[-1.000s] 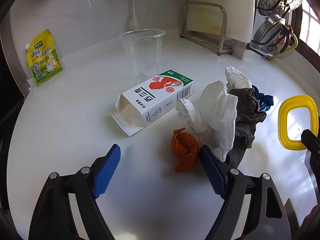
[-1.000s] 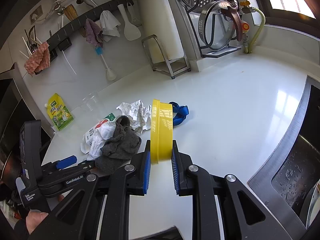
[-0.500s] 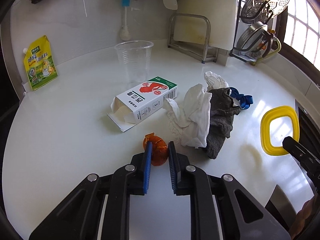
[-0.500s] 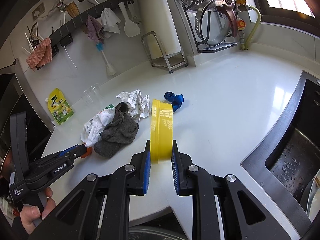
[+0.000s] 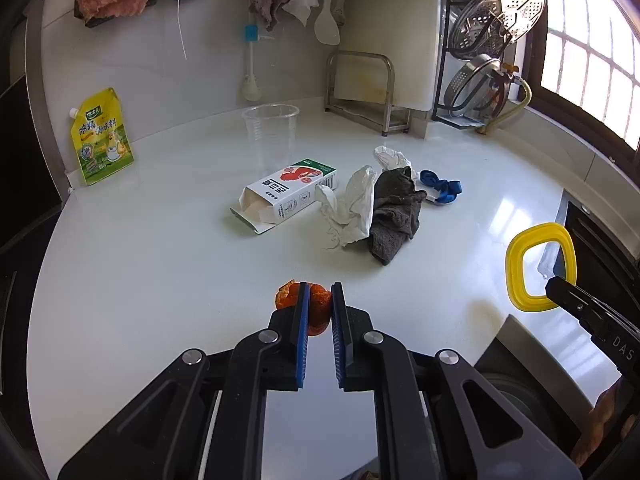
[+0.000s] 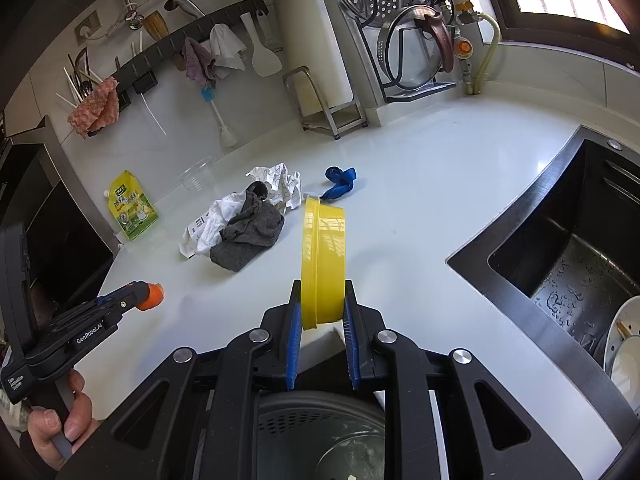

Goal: Collect trash
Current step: 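Carry the yellow lid and orange peel over the bin with both grippers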

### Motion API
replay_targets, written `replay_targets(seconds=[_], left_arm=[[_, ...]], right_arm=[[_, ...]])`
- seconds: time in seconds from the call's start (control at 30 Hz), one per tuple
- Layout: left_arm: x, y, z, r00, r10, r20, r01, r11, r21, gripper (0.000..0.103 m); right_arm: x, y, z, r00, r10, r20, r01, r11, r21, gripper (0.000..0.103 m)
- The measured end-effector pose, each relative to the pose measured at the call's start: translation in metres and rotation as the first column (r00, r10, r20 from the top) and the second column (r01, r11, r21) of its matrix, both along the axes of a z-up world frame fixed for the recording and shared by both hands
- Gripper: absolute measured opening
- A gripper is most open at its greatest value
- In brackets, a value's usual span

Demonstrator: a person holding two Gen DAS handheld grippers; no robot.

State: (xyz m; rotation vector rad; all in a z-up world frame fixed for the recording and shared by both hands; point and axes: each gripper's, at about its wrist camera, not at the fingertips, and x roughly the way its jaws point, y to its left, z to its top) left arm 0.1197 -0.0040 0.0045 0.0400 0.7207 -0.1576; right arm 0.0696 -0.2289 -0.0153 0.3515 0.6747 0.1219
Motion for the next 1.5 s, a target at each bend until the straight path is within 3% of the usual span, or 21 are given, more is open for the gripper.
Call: replay_targets(seconds=[0.37,0.7,1.0,1.5], left_arm=[[-0.085,-0.002,0.013,0.999,-0.027,0.019,0.027,0.999,-0.034,0.011],[-0.147,-0.02,-0.006,0.998,-0.065,0.004,0.065,0.998,-0.021,0.011],[-0.165,-0.03,-0.027,0.995,-0.081,-0.051,0.08,0.996,-0.026,0.011],[-0.171,-0.033,-0.045,0.991,-0.091,-0.094,0.089,0.996,-0.025,0.011]], right_arm=[[-0.087,0.013,0.004,1.0,0.0,-0.012,-0.001,1.0,-0.023,0.018],[-0.15,0.025,-0.02,0.997,0.018,-0.072,-0.023,0.997,-0.07,0.018],[-0.171,0.024,-0.046,0.989,0.029,-0.142,-0.04,0.996,-0.075,0.018],[-0.177,0.032,-0.056,0.985,0.058,-0.163,-0.071,0.995,-0.073,0.018]])
